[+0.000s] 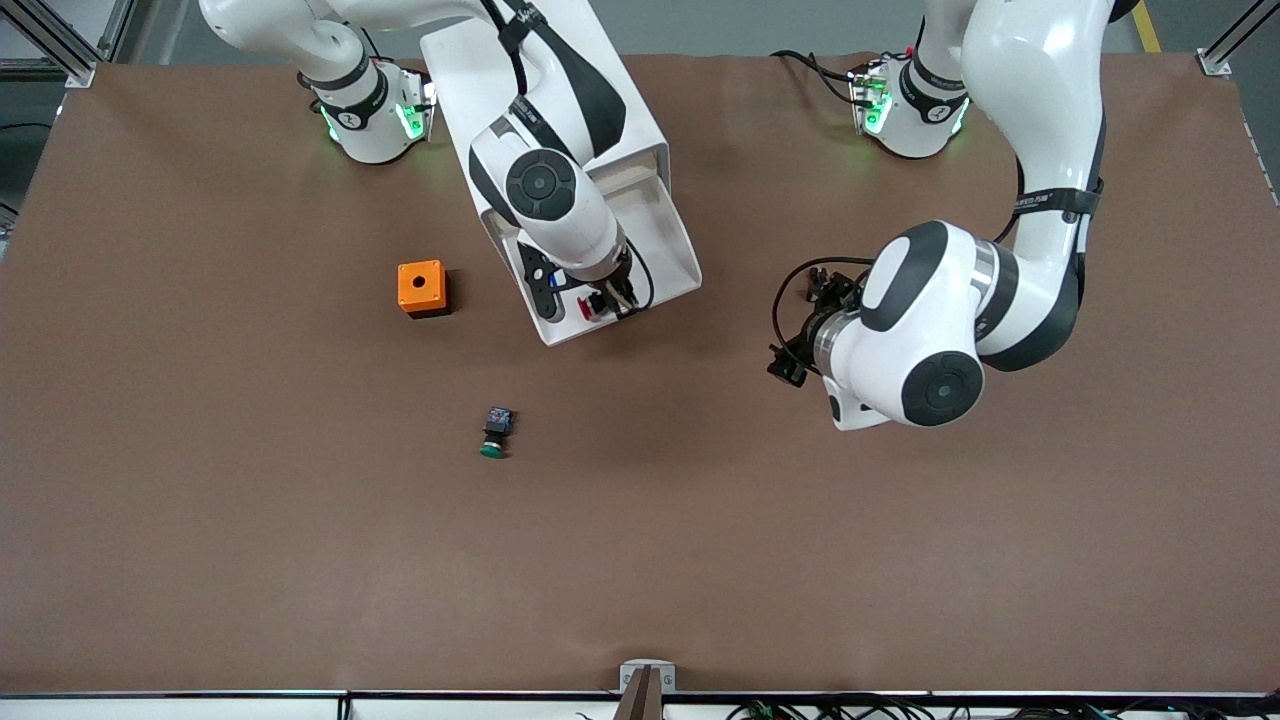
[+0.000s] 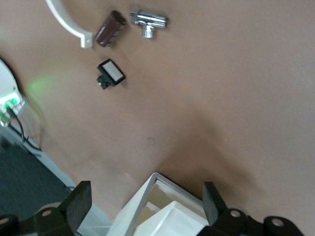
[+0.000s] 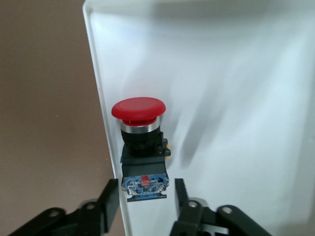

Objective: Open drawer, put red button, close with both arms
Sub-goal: 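Lower the red button into the open drawer and open the right gripper, then push the drawer shut with the left gripper while the right gripper withdraws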

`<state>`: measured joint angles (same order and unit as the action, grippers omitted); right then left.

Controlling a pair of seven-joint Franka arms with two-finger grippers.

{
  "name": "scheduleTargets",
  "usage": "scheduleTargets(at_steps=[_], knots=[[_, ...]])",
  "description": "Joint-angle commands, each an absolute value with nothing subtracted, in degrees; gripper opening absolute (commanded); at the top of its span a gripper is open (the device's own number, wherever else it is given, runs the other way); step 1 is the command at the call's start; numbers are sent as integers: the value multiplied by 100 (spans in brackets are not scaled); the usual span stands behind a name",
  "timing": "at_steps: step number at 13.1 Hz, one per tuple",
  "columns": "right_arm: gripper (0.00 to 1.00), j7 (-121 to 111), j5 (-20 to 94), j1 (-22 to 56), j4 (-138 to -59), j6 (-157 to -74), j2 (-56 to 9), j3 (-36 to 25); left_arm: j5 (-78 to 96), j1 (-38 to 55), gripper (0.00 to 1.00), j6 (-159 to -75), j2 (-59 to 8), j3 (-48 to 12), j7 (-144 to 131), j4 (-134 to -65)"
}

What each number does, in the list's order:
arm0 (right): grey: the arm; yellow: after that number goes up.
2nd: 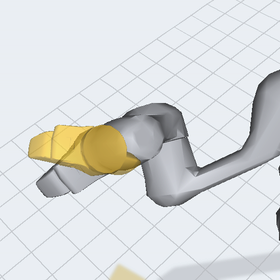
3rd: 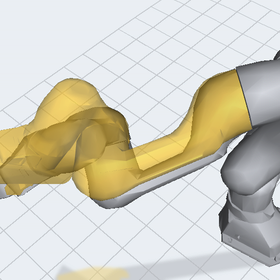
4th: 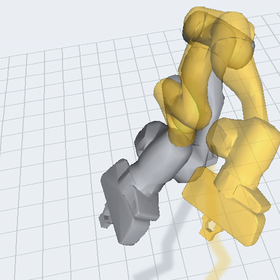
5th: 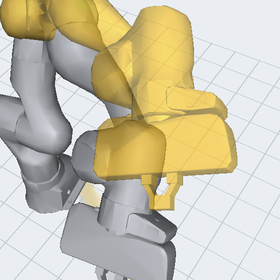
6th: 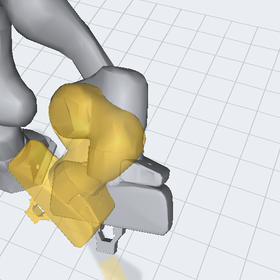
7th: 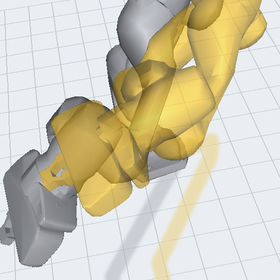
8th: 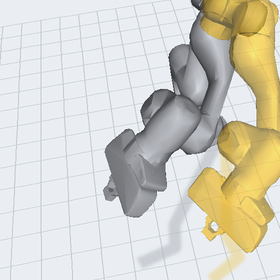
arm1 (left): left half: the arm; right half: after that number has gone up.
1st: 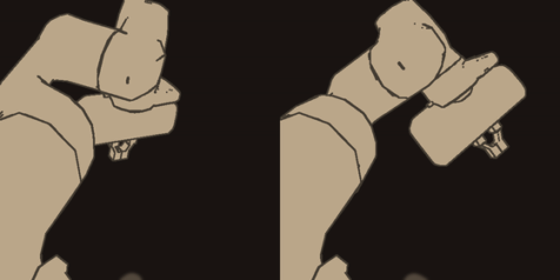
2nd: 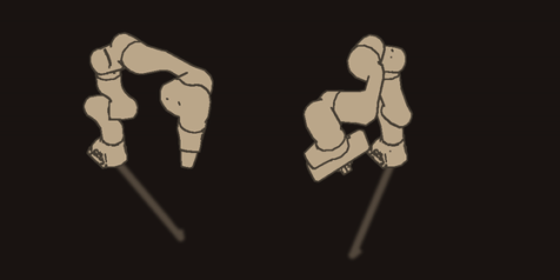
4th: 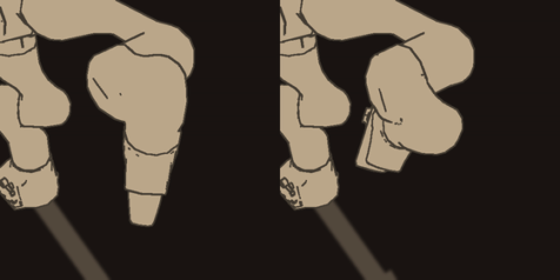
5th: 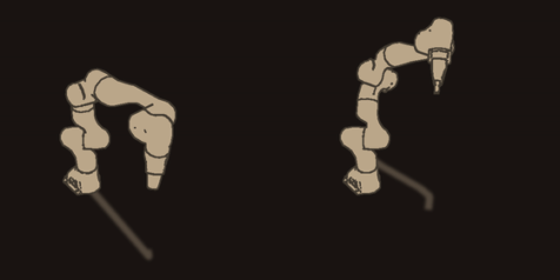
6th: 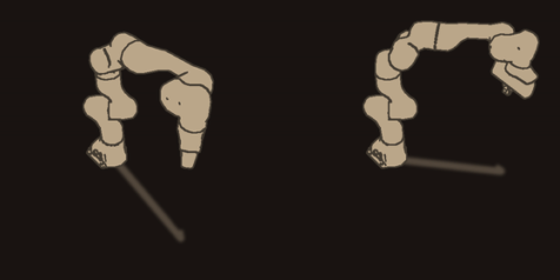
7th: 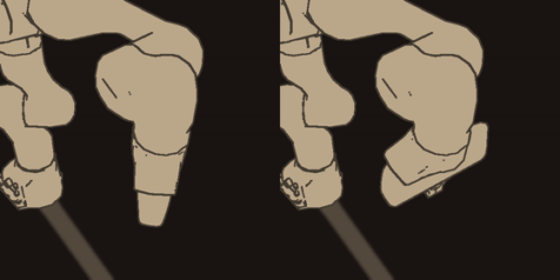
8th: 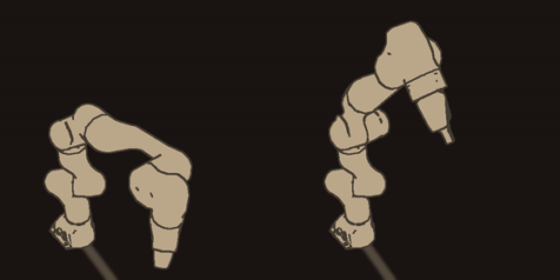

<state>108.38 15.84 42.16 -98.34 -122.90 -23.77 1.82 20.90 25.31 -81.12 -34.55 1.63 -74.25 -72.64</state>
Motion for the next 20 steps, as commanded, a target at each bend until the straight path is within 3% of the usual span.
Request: scheduleTargets(at_steps=[1,8,12,16,20], knots=[[100,10899,1617,4096,-9695,-12165,-2303,123,1960,2549,99,-8393,-3349,18,-6787,-7321],[100,7889,967,2754,-8860,-10945,-2259,79,1882,2723,100,-9535,-3480,-518,-5397,-7374],[100,5630,958,1760,-8886,-10556,-1908,9,696,3593,100,-10447,-3857,-571,-5361,-7400],[100,3635,695,1030,-8912,-10346,-1574,-26,378,3814,100,-11345,-4060,-571,-5317,-7550],[100,1708,369,379,-8930,-10046,-1205,-26,483,4034,100,-11382,-4113,-606,-5440,-7760]])
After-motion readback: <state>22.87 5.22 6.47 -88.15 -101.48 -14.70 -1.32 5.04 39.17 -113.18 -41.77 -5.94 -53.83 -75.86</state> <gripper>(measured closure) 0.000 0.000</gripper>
